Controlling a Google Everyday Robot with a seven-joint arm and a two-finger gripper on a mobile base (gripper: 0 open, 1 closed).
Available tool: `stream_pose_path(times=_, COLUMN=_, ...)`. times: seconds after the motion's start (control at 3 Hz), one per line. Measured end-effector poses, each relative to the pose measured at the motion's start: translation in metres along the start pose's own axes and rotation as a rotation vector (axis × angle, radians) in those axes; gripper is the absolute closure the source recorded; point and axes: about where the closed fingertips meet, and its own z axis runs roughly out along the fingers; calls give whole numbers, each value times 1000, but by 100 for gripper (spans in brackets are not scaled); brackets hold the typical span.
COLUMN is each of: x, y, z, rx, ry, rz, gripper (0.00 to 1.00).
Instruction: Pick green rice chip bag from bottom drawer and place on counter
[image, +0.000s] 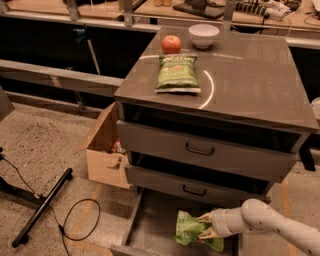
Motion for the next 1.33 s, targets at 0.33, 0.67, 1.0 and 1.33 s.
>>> stream_pose_path(times=0.33, x=-22, y=-12, z=-54, rx=43, ry=-24, rz=3, gripper=100)
stream_pose_path(times=0.67, x=-47, y=-27, z=-101, rx=49, ry=-87, rz=7, gripper=100)
stream_pose_path(times=1.0, x=-57, y=-12, z=-102, rx=-13, ry=-128, rz=6, gripper=100)
stream_pose_path(times=1.33, x=-57, y=-12, z=-102, rx=-13, ry=-128, rz=6, gripper=100)
